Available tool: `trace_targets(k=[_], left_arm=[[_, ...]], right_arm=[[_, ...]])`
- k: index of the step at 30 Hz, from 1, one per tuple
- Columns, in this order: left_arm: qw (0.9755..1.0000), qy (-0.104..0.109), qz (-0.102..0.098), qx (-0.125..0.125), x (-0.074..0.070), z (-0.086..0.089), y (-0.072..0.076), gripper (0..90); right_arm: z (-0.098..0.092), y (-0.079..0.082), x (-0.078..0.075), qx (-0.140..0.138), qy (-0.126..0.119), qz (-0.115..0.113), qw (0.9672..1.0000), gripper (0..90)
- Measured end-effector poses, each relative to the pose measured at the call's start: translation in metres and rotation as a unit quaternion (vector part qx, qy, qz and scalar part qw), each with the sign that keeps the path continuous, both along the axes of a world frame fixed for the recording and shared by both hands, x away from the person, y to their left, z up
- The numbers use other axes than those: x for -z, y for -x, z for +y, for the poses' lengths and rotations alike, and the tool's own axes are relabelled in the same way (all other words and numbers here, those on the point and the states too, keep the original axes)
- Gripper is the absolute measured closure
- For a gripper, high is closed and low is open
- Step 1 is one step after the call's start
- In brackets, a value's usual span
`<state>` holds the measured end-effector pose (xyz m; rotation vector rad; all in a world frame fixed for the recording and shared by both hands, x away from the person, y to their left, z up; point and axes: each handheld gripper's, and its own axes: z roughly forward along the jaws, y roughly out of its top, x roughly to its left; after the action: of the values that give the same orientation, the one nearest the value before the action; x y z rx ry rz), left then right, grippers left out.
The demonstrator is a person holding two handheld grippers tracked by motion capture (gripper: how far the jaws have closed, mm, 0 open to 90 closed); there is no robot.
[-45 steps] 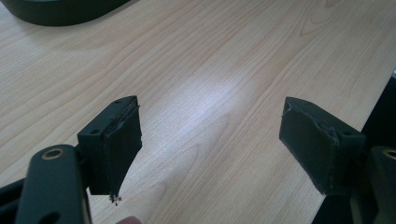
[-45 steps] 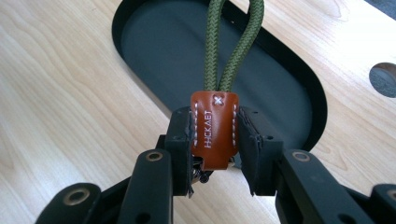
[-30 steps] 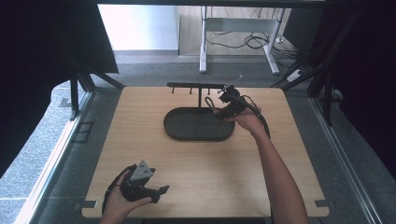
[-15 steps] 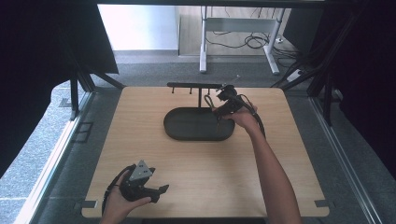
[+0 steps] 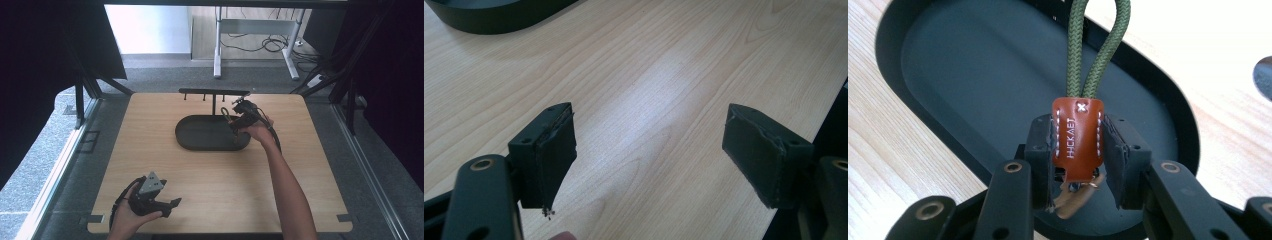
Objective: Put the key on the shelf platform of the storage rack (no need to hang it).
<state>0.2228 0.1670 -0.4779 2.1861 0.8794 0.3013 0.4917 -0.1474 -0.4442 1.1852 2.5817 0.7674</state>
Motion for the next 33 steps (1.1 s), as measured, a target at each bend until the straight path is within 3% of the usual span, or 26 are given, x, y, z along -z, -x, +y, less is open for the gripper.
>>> trace_targets(k=[17,26,33], left_arm=[[1.0,-0.005,0.005,0.003,0.002,-0.002,-0.001,21.9],[0.9999,-0.008,0.007,0.006,0.003,-0.003,-0.001,21.9],[0.9999,-0.009,0.007,0.007,0.002,-0.004,-0.001,21.9]], right_arm=[[0.002,0.003,0.02,-0.008,0.03,0.004,0.9995,66.6],[-0.003,0.005,0.028,-0.009,0.024,0.007,0.9996,64.0],[-0.009,0.009,0.021,-0.007,0.006,0.004,0.9999,59.5]])
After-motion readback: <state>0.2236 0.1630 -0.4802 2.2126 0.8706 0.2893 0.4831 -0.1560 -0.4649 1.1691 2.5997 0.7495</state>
